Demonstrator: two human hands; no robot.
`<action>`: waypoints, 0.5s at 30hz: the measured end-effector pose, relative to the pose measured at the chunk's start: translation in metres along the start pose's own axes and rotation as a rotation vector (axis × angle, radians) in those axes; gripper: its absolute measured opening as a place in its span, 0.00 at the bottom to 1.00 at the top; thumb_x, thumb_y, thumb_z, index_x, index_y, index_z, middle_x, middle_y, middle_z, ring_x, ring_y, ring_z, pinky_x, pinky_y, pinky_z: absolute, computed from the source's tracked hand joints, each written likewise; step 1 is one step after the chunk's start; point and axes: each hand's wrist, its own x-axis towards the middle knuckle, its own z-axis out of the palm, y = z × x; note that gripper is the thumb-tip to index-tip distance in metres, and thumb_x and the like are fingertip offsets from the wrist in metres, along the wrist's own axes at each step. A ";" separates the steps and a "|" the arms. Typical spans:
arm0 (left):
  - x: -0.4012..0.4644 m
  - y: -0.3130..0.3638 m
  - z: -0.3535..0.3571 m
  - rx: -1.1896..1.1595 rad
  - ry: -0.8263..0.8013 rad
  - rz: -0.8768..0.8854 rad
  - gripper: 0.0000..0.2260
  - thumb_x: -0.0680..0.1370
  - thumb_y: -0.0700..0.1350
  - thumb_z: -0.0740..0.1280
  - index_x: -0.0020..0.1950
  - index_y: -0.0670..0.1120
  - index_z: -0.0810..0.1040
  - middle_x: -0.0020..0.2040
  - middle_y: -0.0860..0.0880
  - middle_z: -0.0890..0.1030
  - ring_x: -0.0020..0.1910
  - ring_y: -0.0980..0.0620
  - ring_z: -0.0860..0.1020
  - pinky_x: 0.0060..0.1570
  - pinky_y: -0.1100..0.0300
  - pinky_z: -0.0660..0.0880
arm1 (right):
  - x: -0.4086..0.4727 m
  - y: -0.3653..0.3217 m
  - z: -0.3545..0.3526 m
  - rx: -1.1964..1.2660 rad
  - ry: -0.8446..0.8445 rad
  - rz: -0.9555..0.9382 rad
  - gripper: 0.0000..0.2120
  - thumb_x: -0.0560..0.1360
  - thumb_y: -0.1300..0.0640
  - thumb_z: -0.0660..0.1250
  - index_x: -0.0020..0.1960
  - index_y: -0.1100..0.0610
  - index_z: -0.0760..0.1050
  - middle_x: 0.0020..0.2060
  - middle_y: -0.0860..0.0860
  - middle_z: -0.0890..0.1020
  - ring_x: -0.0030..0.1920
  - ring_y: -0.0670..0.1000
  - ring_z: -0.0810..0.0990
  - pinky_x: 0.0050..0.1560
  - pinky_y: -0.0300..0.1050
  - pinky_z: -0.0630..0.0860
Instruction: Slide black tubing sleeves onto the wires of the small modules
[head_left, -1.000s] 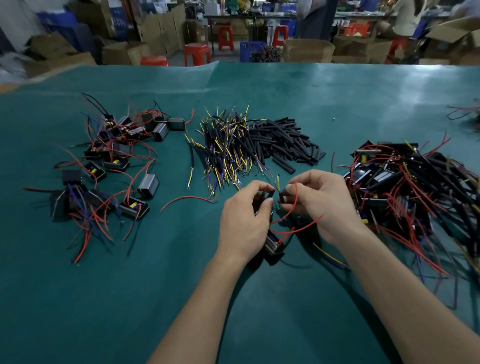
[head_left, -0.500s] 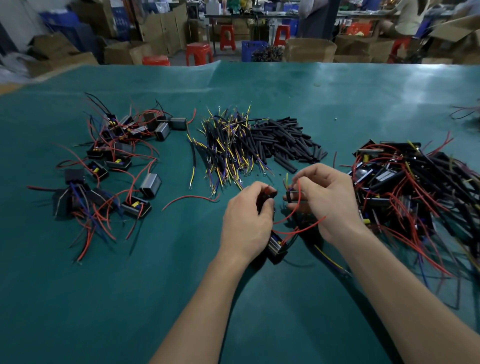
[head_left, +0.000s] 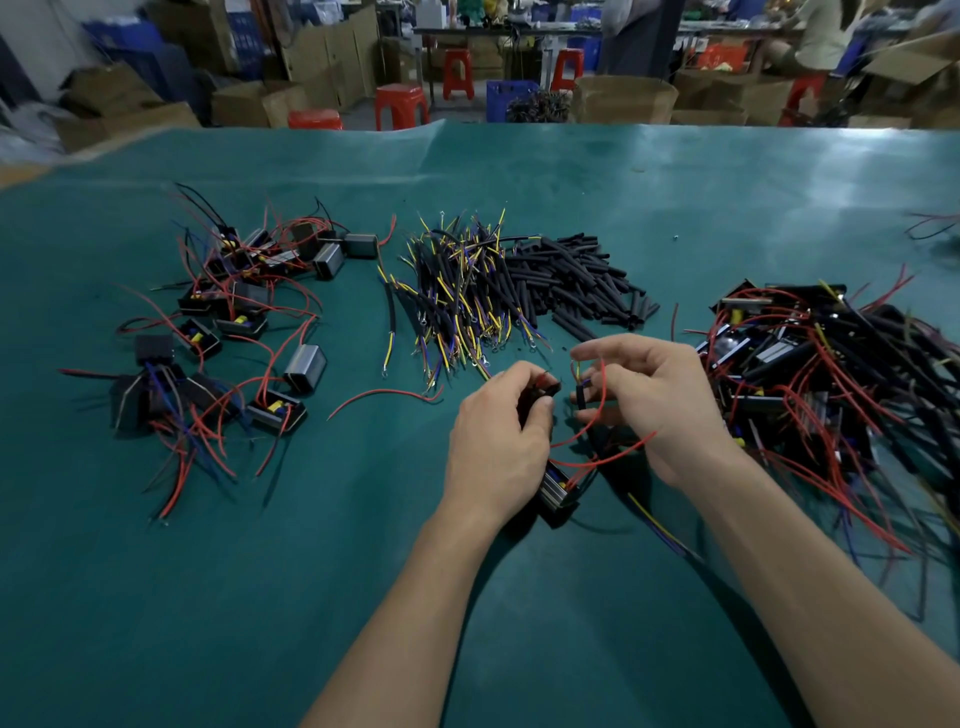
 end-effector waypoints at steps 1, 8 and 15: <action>0.000 0.000 0.000 -0.002 0.002 0.001 0.05 0.77 0.45 0.65 0.51 0.51 0.79 0.45 0.53 0.84 0.48 0.46 0.82 0.51 0.47 0.79 | 0.000 0.000 -0.001 0.006 -0.018 0.003 0.18 0.76 0.75 0.63 0.44 0.56 0.85 0.39 0.58 0.81 0.34 0.48 0.83 0.34 0.44 0.82; -0.001 0.002 -0.001 -0.014 0.004 -0.003 0.06 0.77 0.45 0.64 0.51 0.51 0.79 0.45 0.53 0.84 0.48 0.46 0.82 0.51 0.47 0.80 | -0.002 -0.002 -0.004 -0.071 -0.064 -0.032 0.13 0.75 0.73 0.70 0.44 0.56 0.86 0.38 0.53 0.80 0.33 0.50 0.82 0.38 0.47 0.84; -0.001 0.001 0.000 -0.018 0.007 -0.006 0.07 0.76 0.47 0.63 0.51 0.51 0.79 0.44 0.53 0.84 0.47 0.46 0.83 0.50 0.46 0.80 | 0.000 0.002 -0.003 -0.224 -0.003 -0.057 0.12 0.71 0.70 0.74 0.41 0.53 0.85 0.27 0.48 0.78 0.25 0.50 0.80 0.33 0.45 0.81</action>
